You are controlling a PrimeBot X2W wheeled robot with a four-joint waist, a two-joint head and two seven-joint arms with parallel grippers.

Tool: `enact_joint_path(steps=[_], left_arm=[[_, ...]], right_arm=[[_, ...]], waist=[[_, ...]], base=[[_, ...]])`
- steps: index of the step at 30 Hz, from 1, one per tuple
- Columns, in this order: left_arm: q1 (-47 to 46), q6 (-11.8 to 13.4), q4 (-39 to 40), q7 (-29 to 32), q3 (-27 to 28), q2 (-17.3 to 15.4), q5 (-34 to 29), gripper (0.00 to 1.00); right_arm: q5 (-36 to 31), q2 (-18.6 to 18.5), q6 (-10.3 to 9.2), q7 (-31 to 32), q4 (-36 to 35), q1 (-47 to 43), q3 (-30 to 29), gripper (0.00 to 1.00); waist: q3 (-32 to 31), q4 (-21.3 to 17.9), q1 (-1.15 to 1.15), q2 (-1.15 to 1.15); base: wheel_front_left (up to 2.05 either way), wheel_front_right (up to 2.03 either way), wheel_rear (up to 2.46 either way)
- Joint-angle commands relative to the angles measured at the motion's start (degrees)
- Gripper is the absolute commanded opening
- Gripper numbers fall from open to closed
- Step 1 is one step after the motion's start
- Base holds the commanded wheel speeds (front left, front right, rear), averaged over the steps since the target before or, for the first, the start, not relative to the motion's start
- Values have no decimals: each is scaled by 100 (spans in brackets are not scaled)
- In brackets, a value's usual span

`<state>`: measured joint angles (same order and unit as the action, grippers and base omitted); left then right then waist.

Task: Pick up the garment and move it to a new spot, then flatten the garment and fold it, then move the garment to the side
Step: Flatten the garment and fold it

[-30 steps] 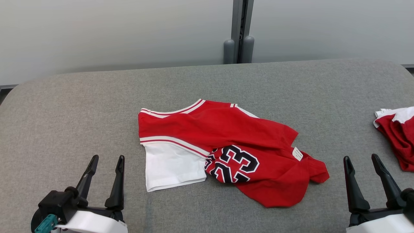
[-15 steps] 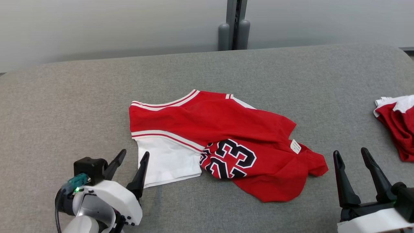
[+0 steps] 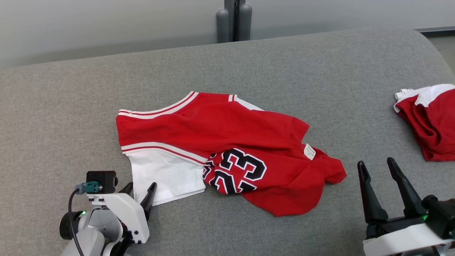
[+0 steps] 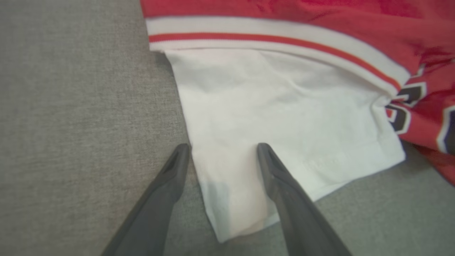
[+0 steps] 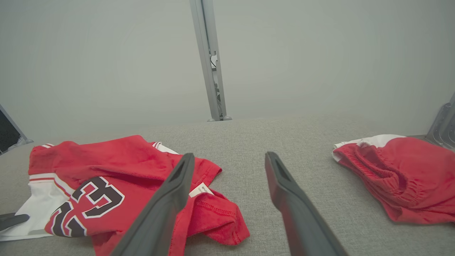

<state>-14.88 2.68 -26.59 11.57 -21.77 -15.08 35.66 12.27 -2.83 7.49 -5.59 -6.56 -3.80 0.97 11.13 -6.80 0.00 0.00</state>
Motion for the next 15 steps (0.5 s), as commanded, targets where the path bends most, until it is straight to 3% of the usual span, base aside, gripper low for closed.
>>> enact_joint_path(steps=[1,2,3,7,15], left_arm=[[3,31,-191,124,-55,17,35,50],[3,31,-191,124,-55,17,35,50],[-17,43,-188,41,-23,24,41,0],[-25,2,-99,-81,31,-25,77,0],[238,256,758,-476,535,-469,155,0]], right_arm=[[33,-24,1,-50,26,53,12,100],[33,-24,1,-50,26,53,12,100],[54,-25,1,-50,45,56,3,100],[100,-24,1,-40,71,57,-12,100],[96,-25,1,-4,49,-6,-165,100]], waist=[[13,-12,0,0],[13,-12,0,0],[14,-13,0,0],[1,2,0,0],[-14,232,0,0]], base=[[0,0,0],[0,0,0],[0,0,0],[0,0,0],[0,0,0]])
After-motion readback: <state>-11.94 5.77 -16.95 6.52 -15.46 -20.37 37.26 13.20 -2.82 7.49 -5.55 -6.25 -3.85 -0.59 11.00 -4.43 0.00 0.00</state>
